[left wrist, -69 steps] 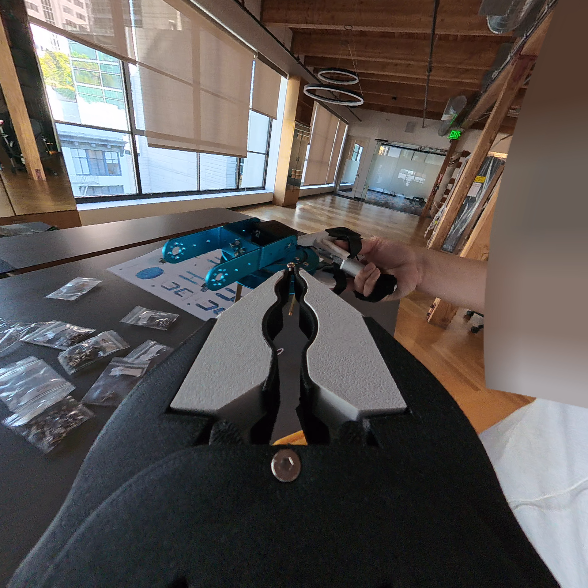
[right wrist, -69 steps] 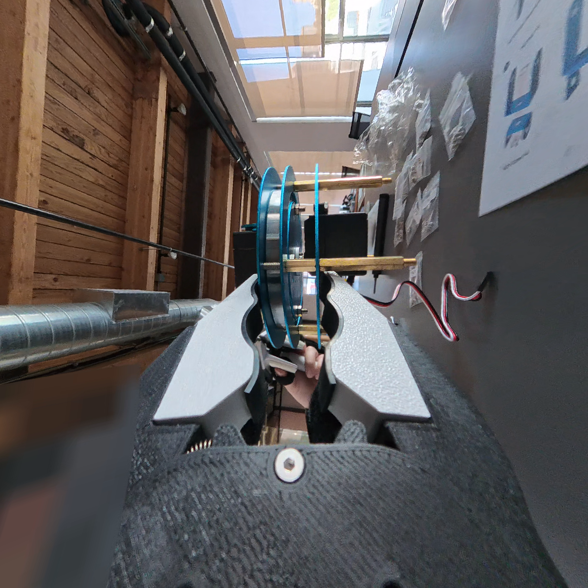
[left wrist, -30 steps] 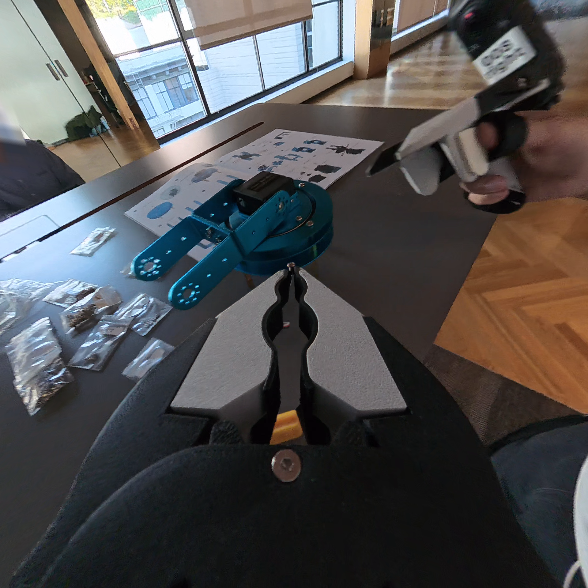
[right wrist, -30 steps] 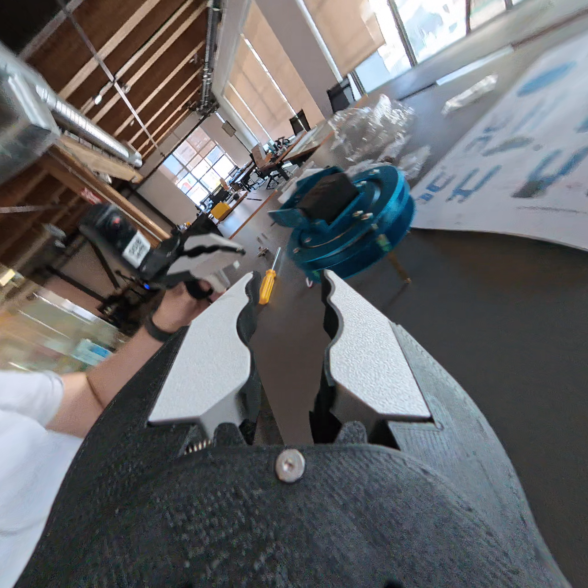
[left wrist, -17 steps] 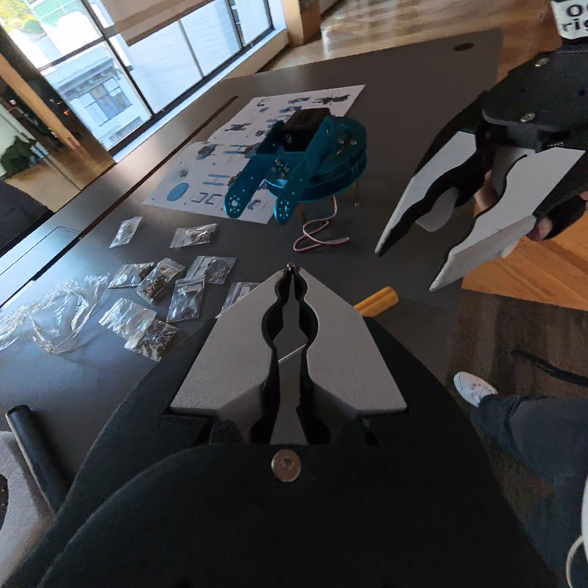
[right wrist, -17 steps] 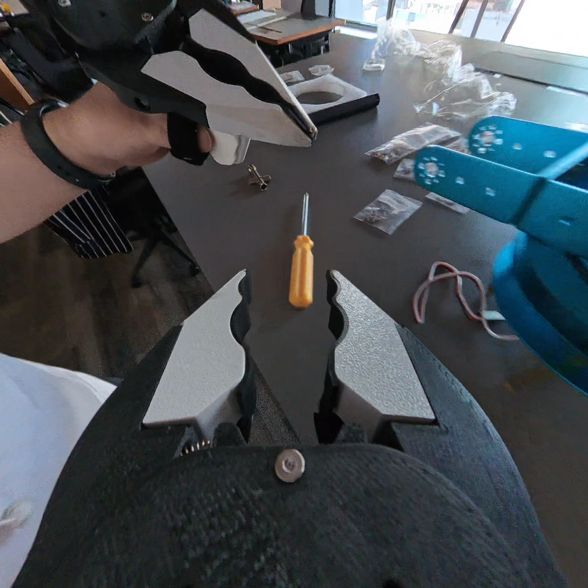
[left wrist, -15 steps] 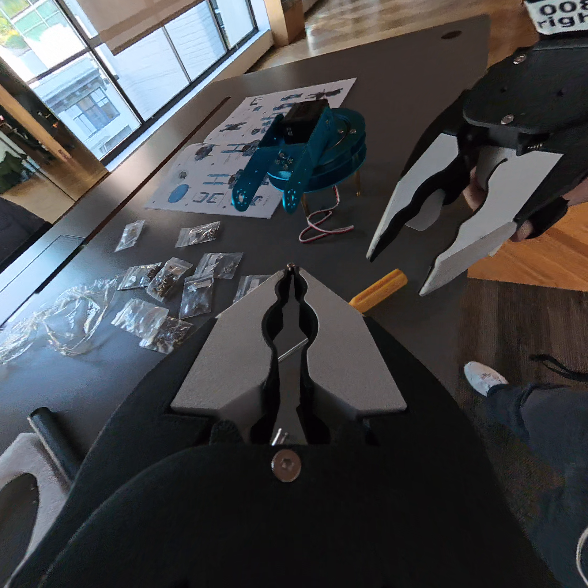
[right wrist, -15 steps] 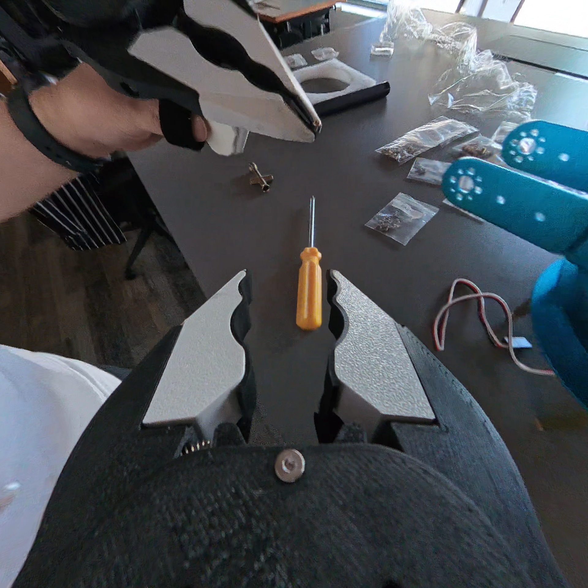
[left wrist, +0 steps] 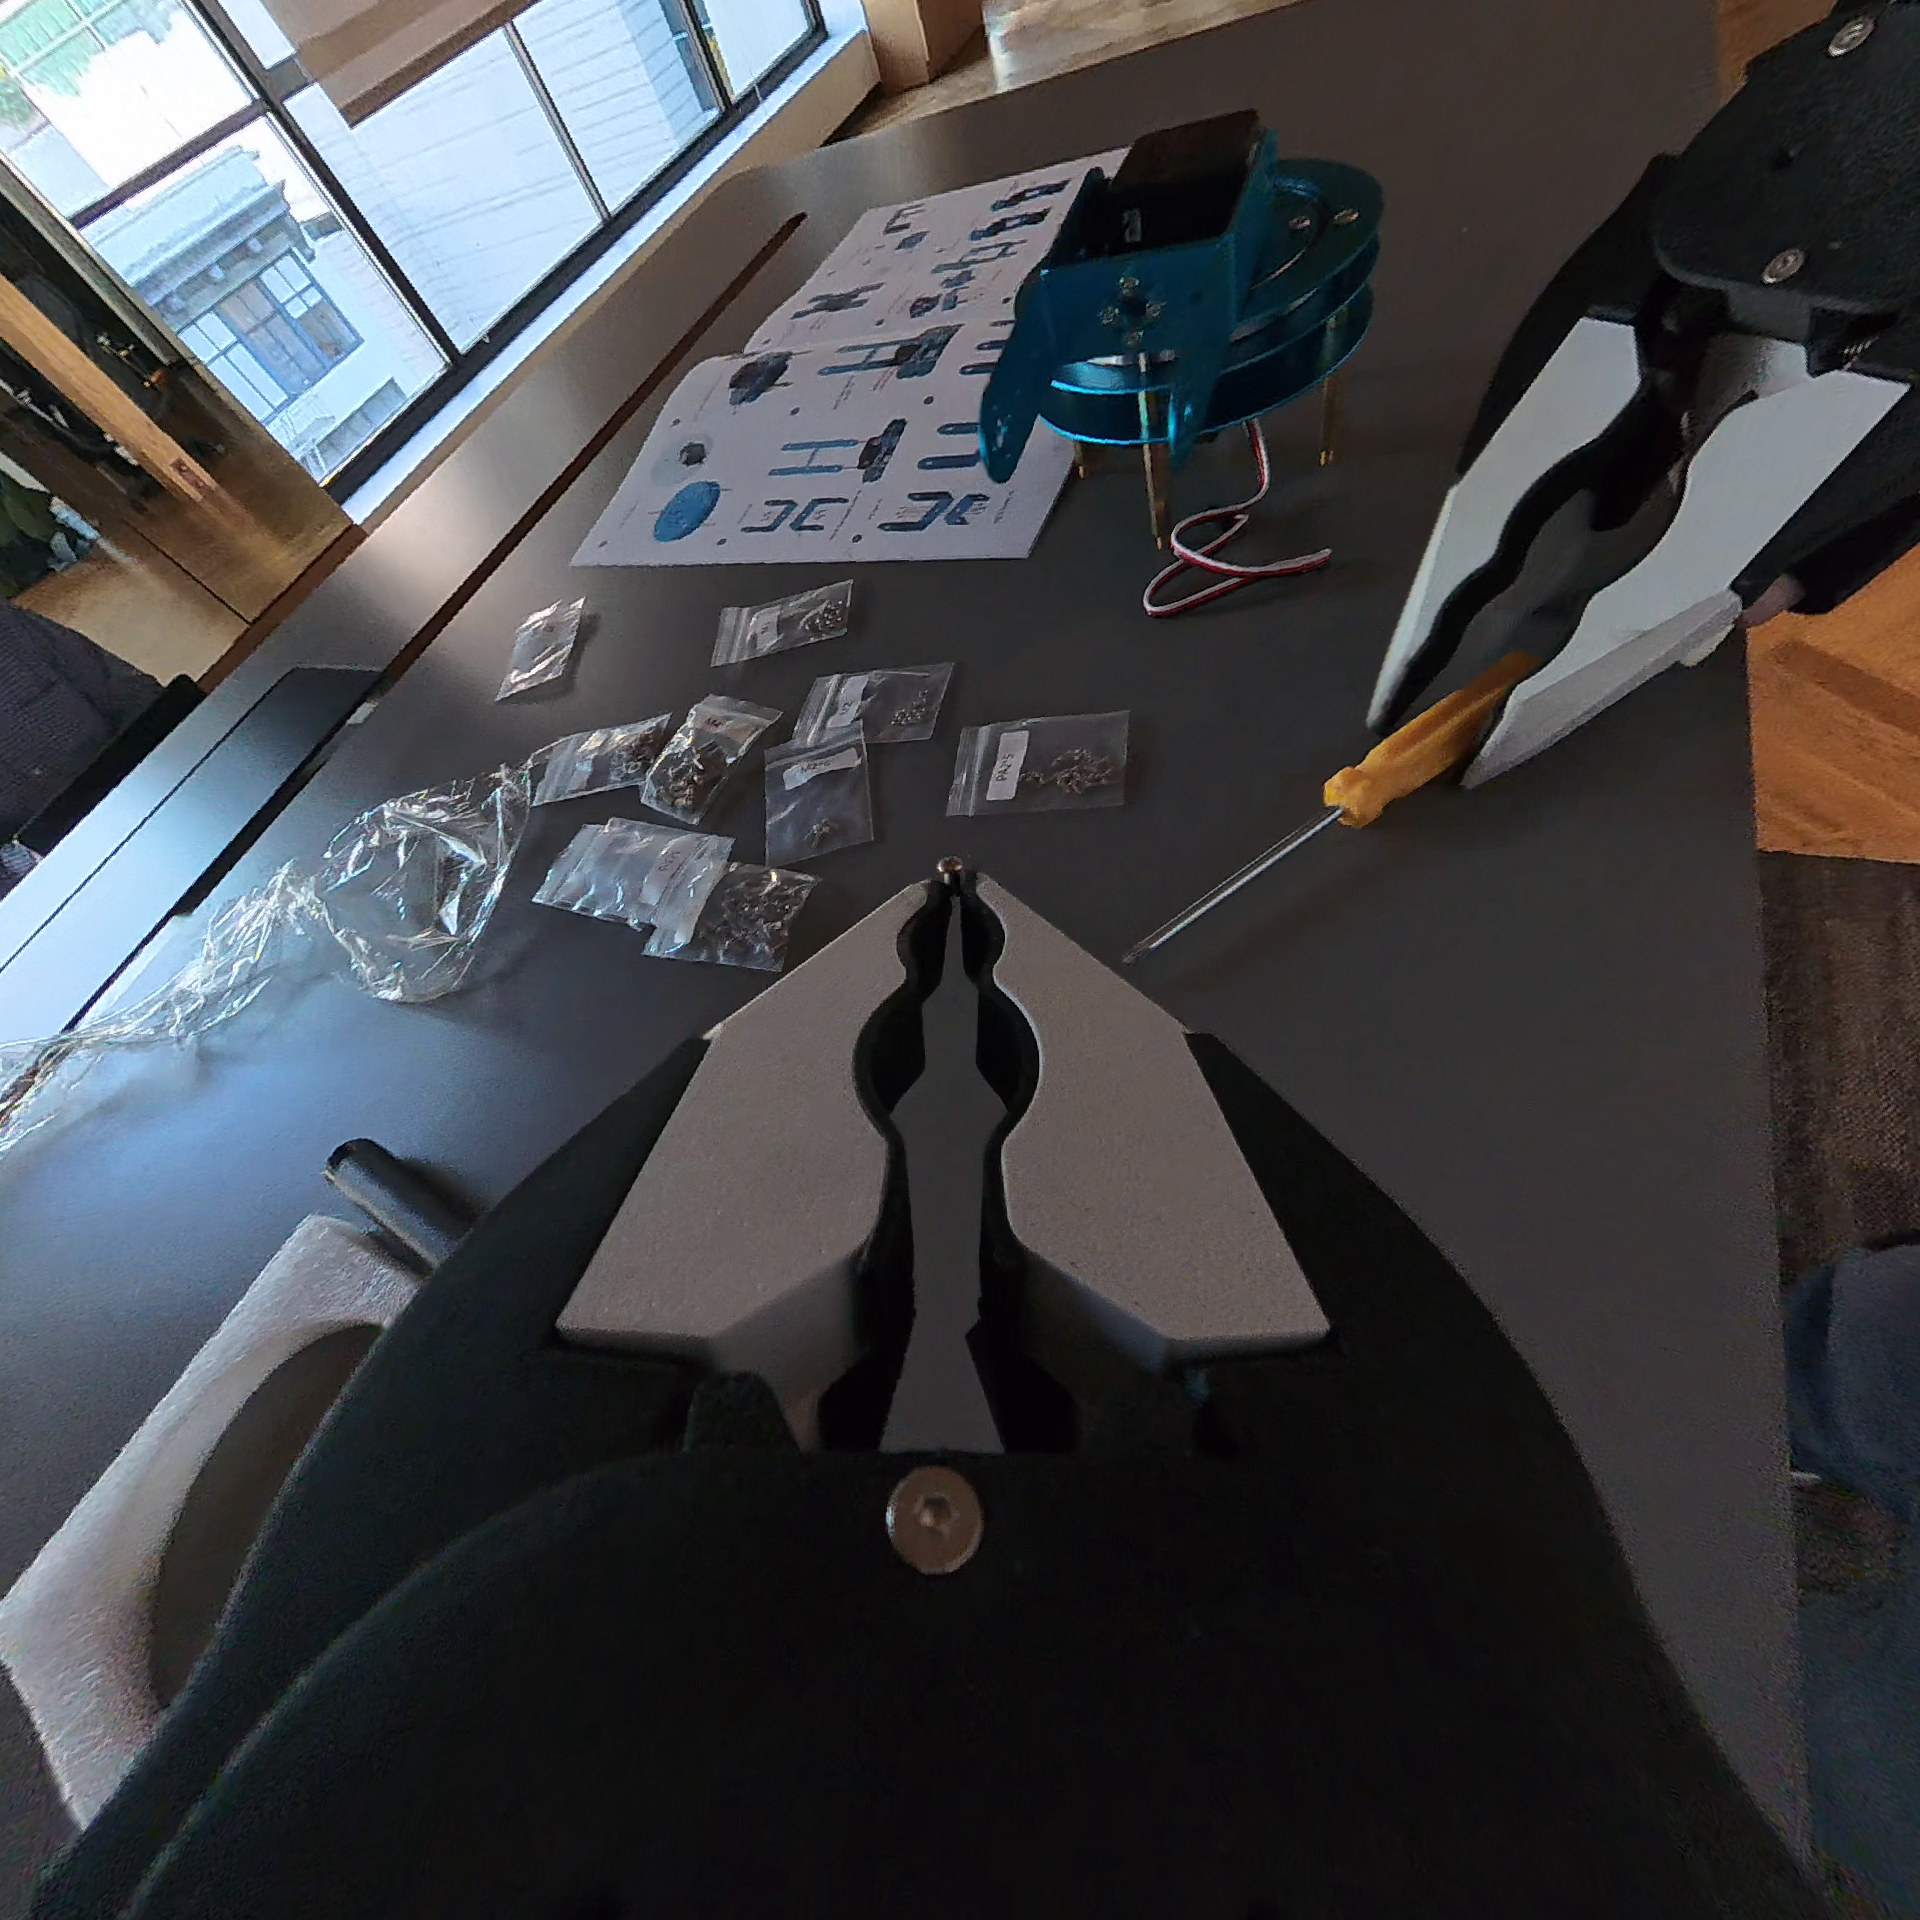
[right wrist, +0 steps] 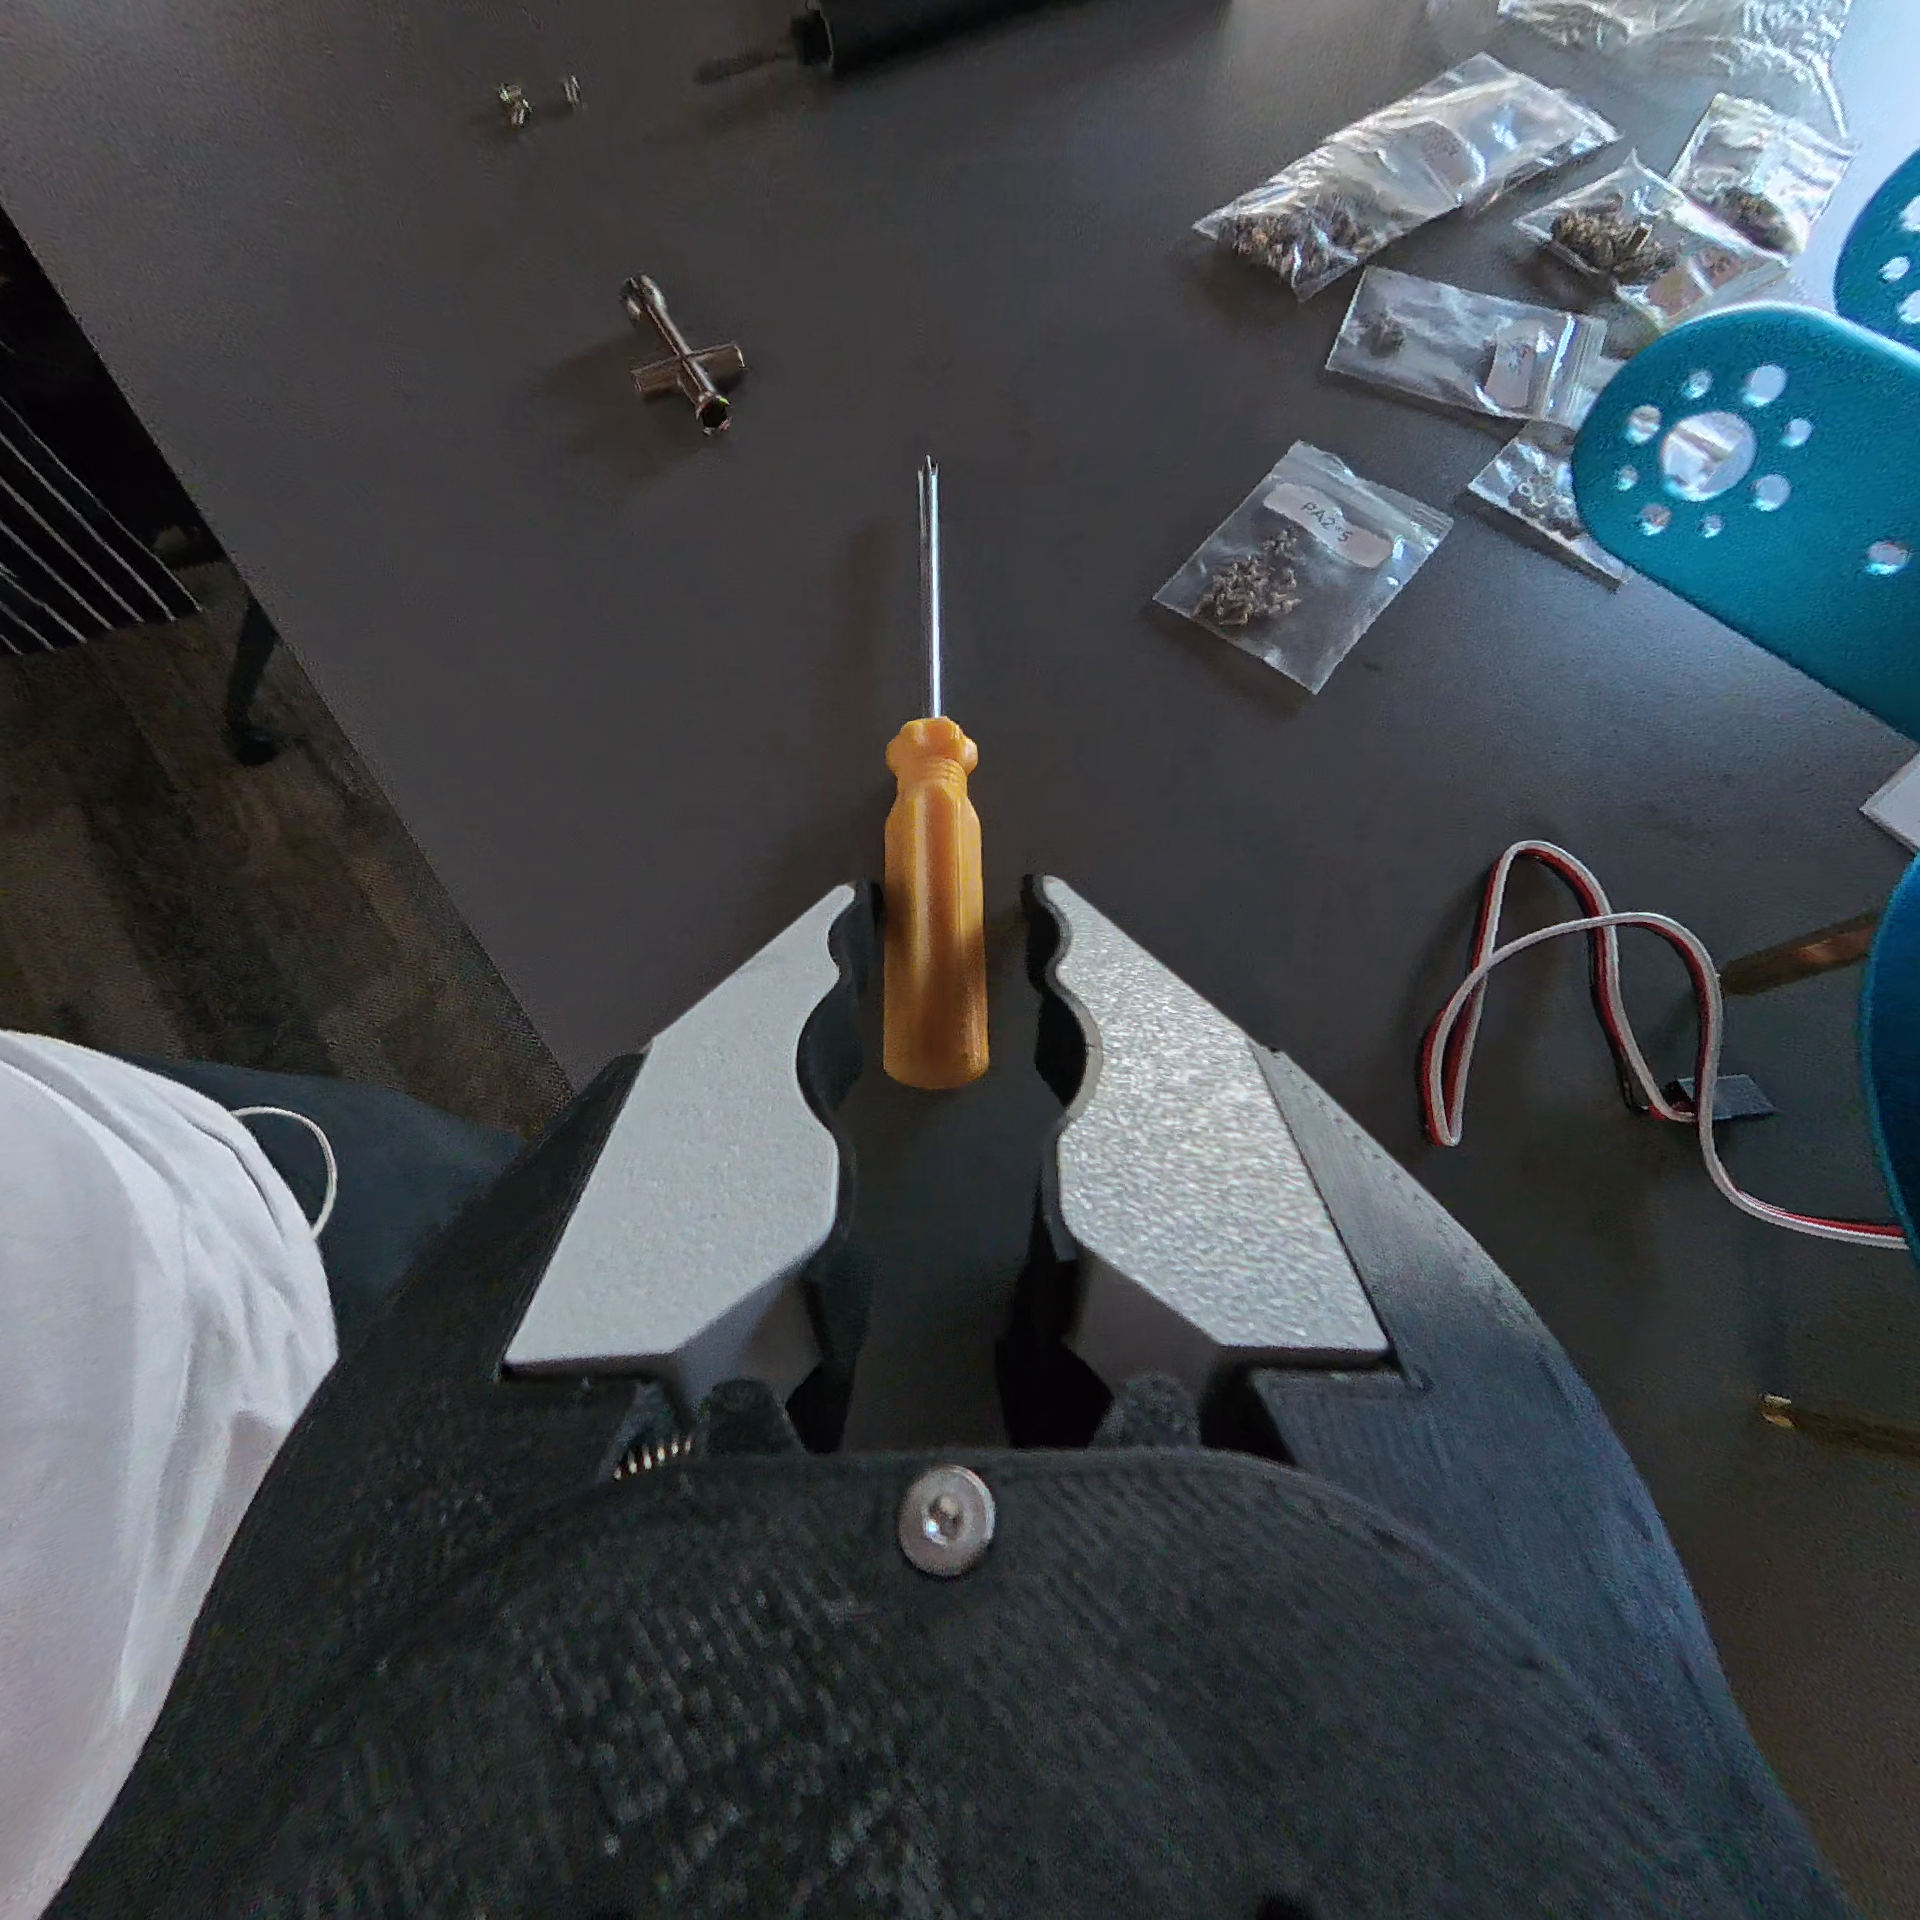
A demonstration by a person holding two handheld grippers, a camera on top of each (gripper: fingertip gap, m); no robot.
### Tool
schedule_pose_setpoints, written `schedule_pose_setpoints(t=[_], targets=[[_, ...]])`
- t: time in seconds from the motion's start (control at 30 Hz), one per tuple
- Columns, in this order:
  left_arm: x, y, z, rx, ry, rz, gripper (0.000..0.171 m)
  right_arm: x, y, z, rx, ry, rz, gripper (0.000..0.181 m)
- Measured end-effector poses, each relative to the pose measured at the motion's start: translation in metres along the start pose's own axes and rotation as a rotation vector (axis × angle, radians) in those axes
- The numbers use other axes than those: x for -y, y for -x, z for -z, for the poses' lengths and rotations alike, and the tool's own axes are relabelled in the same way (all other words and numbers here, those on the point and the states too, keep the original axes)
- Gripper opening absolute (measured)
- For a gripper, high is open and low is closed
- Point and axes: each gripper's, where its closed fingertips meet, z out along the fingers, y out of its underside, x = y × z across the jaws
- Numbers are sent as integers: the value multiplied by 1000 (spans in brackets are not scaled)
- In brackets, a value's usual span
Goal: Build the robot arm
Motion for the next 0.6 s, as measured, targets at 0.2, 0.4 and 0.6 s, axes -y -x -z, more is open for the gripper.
schedule_pose_setpoints(t=[0.2,0.4,0.6], targets=[[-20,15,5,36,71,-106,1,2,4,1,5,-18,27,17],[-41,16,4,78,172,-369,1,30,20,12,-19,-159,64,17],[-46,0,1,73,178,-499,1,42,28,9,-22,-161,78,17]])
